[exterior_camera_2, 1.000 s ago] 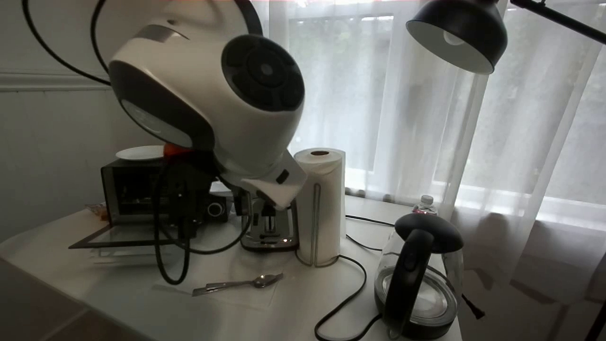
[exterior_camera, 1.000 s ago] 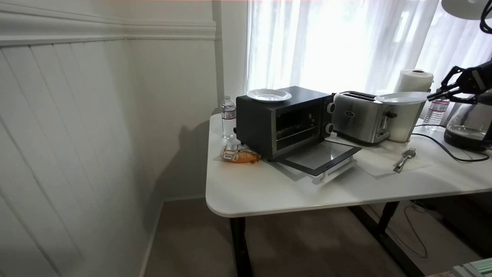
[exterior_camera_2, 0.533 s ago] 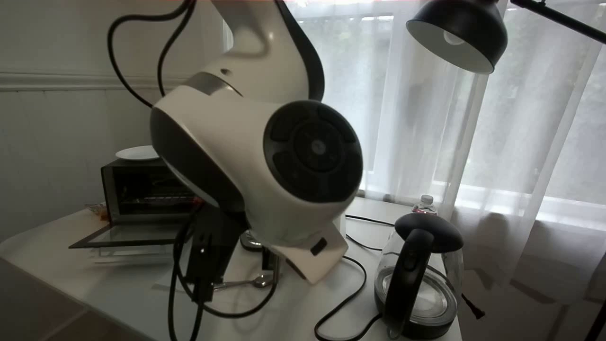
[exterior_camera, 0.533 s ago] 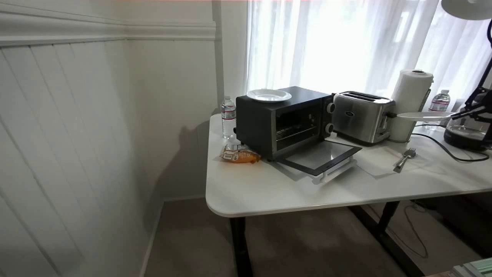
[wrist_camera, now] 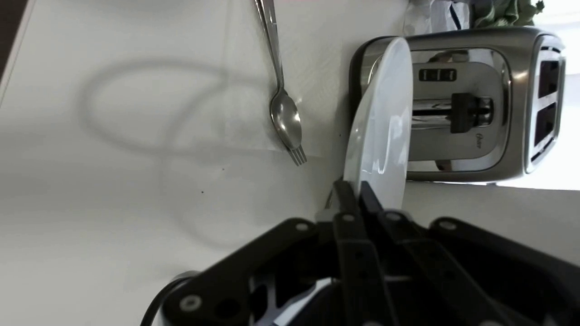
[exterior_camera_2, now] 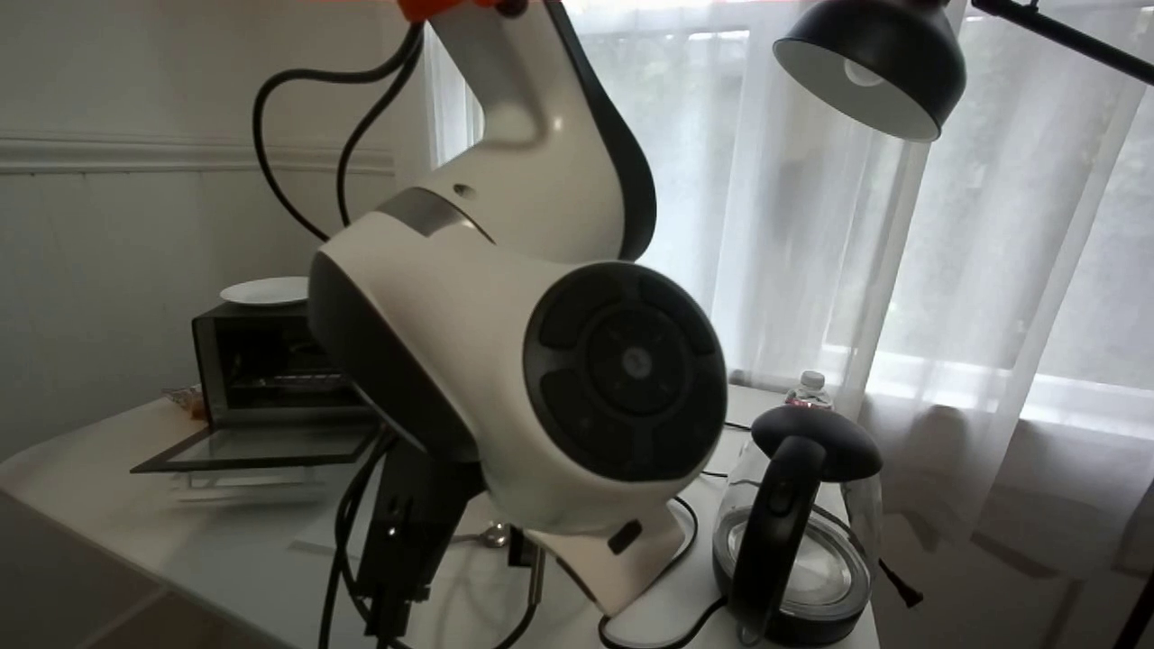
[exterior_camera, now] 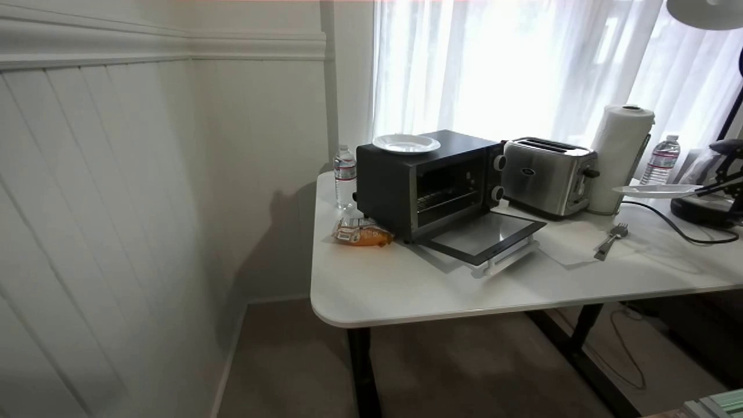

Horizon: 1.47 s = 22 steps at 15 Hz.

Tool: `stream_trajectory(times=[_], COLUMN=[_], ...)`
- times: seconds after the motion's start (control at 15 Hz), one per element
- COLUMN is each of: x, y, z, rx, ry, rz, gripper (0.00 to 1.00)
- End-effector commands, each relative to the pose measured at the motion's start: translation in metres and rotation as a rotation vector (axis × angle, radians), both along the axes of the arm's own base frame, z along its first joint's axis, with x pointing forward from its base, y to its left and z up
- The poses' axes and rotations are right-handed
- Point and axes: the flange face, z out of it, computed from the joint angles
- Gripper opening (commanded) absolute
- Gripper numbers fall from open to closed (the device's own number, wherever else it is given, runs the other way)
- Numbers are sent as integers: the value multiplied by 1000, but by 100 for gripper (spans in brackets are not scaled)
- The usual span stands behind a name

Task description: Move one glass plate to the left of the table

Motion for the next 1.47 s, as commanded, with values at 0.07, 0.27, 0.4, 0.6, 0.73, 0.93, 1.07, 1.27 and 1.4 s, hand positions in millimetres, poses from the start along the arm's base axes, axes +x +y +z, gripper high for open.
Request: stream_trajectory(times=[0.07, 0.27, 0.4, 0.6, 0.73, 0.93, 1.07, 1.27, 1.4], x=[0, 0, 3, 8, 10, 11, 12, 15, 18], y=[0, 0, 0, -10, -21, -43, -54, -64, -64], z=[1, 1, -2, -13, -19, -32, -41, -57, -69], rx=[0, 0, 6, 25, 29, 32, 27, 29, 30], ry=[1, 1, 7, 13, 9, 25, 35, 51, 62], rz=[0, 0, -9, -75, -127, -200, -230, -264, -274], gripper=[4, 4, 1, 1, 1, 1, 1, 1, 1])
